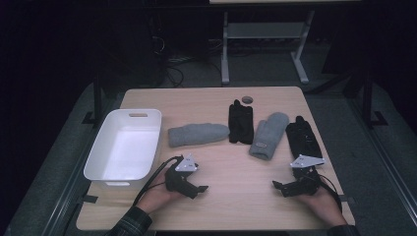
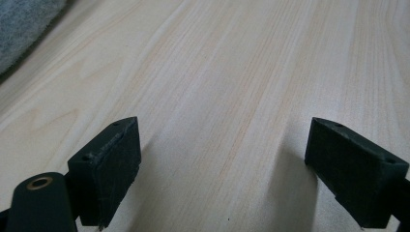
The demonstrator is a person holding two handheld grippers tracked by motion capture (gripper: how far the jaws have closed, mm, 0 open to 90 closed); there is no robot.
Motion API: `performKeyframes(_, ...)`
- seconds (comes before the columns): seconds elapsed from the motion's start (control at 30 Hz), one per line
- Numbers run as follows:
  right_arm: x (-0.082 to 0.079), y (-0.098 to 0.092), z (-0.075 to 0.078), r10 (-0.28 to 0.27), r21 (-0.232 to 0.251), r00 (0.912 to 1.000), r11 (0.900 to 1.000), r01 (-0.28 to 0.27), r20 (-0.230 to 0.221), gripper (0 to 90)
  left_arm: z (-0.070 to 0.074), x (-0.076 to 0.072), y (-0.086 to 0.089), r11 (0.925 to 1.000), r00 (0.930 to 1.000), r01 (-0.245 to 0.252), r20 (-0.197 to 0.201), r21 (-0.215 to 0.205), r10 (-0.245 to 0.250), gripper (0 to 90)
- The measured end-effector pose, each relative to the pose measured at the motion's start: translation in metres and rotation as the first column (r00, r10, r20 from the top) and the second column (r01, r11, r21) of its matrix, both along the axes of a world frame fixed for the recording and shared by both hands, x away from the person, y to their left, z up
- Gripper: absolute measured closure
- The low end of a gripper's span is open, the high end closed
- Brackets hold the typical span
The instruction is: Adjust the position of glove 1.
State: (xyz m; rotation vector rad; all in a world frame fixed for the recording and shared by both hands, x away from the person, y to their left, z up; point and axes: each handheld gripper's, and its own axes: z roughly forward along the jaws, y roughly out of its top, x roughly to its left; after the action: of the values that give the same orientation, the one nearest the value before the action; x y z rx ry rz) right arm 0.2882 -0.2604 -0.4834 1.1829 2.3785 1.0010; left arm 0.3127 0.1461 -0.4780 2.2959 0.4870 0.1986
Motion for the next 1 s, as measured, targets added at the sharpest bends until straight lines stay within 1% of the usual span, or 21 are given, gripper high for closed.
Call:
performKeyframes(0.2, 0.0, 0.0, 0.001, 0.009, -0.01, 0.9999, 1.0, -0.009, -0.009, 0.4, 0.0, 0.0, 0.0, 1.0, 1.0, 0.0, 0.001, 0.006, 0.0, 11.8)
performKeyframes(0.23, -0.001, 0.001, 0.004, 0.022, -0.022, 0.9997, 1.0, -0.022, -0.007, 9.7, 0.0, 0.0, 0.0, 1.0, 1.0, -0.001, 0.0, 0.006, 0.001, 11.8)
performKeyframes(0.27, -0.001, 0.001, 0.004, 0.022, -0.022, 0.9997, 1.0, -0.022, -0.007, 9.7, 0.0, 0.0, 0.0, 1.0, 1.0, -0.002, 0.001, 0.007, 0.002, 11.8)
performKeyframes(0.3, -0.002, 0.002, 0.006, 0.035, -0.025, 0.9994, 0.999, -0.034, 0.006, 16.6, 0.0, 0.0, 0.0, 1.0, 1.0, -0.003, 0.001, 0.007, 0.003, 11.8)
performKeyframes(0.37, -0.002, 0.003, 0.011, 0.027, -0.03, 0.9996, 0.999, -0.027, 0.0, 19.0, 0.0, 0.0, 0.0, 1.0, 1.0, -0.003, 0.002, 0.007, 0.003, 11.8)
performKeyframes(0.43, -0.001, 0.003, 0.018, 0.029, -0.02, 0.9994, 0.999, -0.029, 0.016, 27.6, 0.0, 0.0, 0.0, 1.0, 1.0, -0.003, 0.002, 0.008, 0.003, 11.8)
performKeyframes(0.47, 0.0, 0.003, 0.024, 0.023, 0.0, 0.9995, 1.0, -0.023, 0.022, 35.9, 0.0, 0.0, -0.001, 1.0, 1.0, -0.006, 0.0, 0.004, 0.006, 11.8)
performKeyframes(0.5, 0.0, 0.003, 0.024, 0.023, 0.0, 0.9995, 1.0, -0.023, 0.022, 35.9, 0.0, 0.0, -0.001, 1.0, 1.0, -0.006, 0.0, 0.004, 0.006, 11.8)
performKeyframes(0.53, 0.001, 0.003, 0.026, 0.025, 0.011, 0.9995, 1.0, -0.025, 0.019, 41.9, 0.0, 0.0, -0.001, 1.0, 1.0, -0.006, 0.001, 0.003, 0.006, 11.8)
performKeyframes(0.57, 0.004, 0.002, 0.028, 0.032, 0.016, 0.9993, 0.999, -0.032, 0.019, 51.4, 0.0, 0.0, -0.001, 1.0, 1.0, -0.004, 0.005, 0.004, 0.004, 11.8)
performKeyframes(0.6, 0.004, 0.002, 0.028, 0.032, 0.016, 0.9993, 0.999, -0.032, 0.019, 51.4, 0.0, 0.0, -0.001, 1.0, 1.0, -0.004, 0.005, 0.004, 0.004, 11.8)
performKeyframes(0.63, 0.005, 0.002, 0.029, 0.034, 0.026, 0.9994, 0.999, -0.034, 0.009, 58.2, 0.0, 0.0, -0.001, 1.0, 1.0, -0.005, 0.006, 0.001, 0.005, 11.8)
performKeyframes(0.7, 0.01, 0.002, 0.033, 0.056, 0.043, 0.9984, 0.997, -0.057, 0.01, 71.4, 0.0, 0.0, -0.001, 1.0, 1.0, -0.007, 0.005, 0.0, 0.007, 11.8)
performKeyframes(0.73, 0.014, 0.003, 0.036, 0.071, 0.05, 0.9974, 0.996, -0.071, 0.013, 83.9, 0.0, 0.0, -0.001, 1.0, 1.0, -0.007, 0.005, 0.0, 0.007, 11.8)
performKeyframes(0.77, 0.014, 0.003, 0.036, 0.071, 0.05, 0.9974, 0.996, -0.071, 0.013, 83.9, 0.0, 0.0, -0.001, 1.0, 1.0, -0.007, 0.005, 0.0, 0.007, 11.8)
performKeyframes(0.8, 0.018, 0.004, 0.038, 0.075, 0.058, 0.9971, 0.995, -0.076, 0.014, 88.4, 0.0, 0.0, -0.001, 1.0, 1.0, -0.007, 0.005, 0.0, 0.007, 11.8)
performKeyframes(0.83, 0.021, 0.005, 0.04, 0.073, 0.057, 0.9973, 0.996, -0.074, 0.007, 90.0, 0.0, 0.0, -0.001, 1.0, 1.0, -0.007, 0.005, -0.001, 0.007, 11.9)
performKeyframes(0.87, 0.024, 0.005, 0.043, 0.077, 0.056, 0.9969, 0.995, -0.078, 0.011, 90.0, 0.0, 0.0, -0.001, 1.0, 1.0, -0.008, 0.005, -0.001, 0.008, 11.8)
performKeyframes(0.9, 0.03, 0.007, 0.047, 0.083, 0.07, 0.9965, 0.994, -0.083, 0.009, 90.0, 0.0, 0.0, -0.001, 1.0, 1.0, -0.007, 0.006, 0.0, 0.007, 11.8)
performKeyframes(0.93, 0.03, 0.007, 0.047, 0.083, 0.07, 0.9965, 0.994, -0.083, 0.009, 90.0, 0.0, -0.001, -0.001, 1.0, 0.9999, -0.009, 0.004, -0.002, 0.009, 11.8)
performKeyframes(1.0, 0.035, 0.008, 0.052, 0.086, 0.07, 0.9959, 0.994, -0.088, 0.029, 90.0, 0.0, -0.001, -0.002, 1.0, 1.0, -0.007, 0.004, -0.001, 0.007, 11.8)
